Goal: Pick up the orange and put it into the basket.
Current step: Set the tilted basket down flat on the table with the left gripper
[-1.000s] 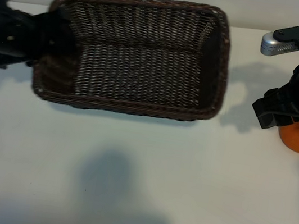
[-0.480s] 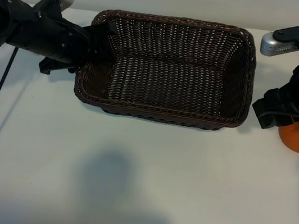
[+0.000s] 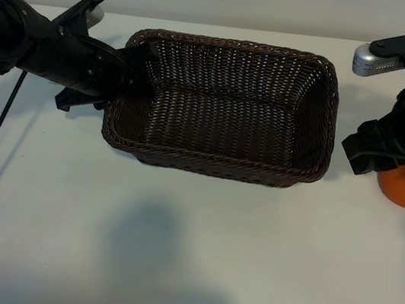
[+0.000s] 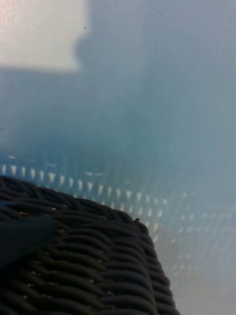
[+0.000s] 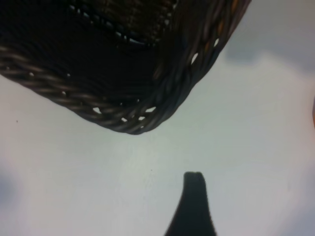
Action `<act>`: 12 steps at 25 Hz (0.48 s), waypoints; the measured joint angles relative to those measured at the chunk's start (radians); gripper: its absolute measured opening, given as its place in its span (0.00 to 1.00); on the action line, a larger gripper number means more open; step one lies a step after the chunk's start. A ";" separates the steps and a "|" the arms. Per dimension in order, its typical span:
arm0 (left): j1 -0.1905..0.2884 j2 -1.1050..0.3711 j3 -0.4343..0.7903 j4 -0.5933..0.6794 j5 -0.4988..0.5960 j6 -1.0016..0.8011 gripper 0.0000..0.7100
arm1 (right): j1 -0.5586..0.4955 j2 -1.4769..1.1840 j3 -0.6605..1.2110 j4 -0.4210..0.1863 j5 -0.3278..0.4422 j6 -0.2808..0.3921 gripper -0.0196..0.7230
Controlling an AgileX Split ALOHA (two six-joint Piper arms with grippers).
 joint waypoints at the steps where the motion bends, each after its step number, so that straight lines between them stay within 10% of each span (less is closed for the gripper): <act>1: 0.000 0.004 0.000 0.000 0.001 0.000 0.47 | 0.000 0.000 0.000 0.000 0.000 0.000 0.79; 12: 0.000 0.035 0.000 0.000 0.017 -0.002 0.47 | 0.000 0.000 0.000 0.000 0.000 -0.001 0.79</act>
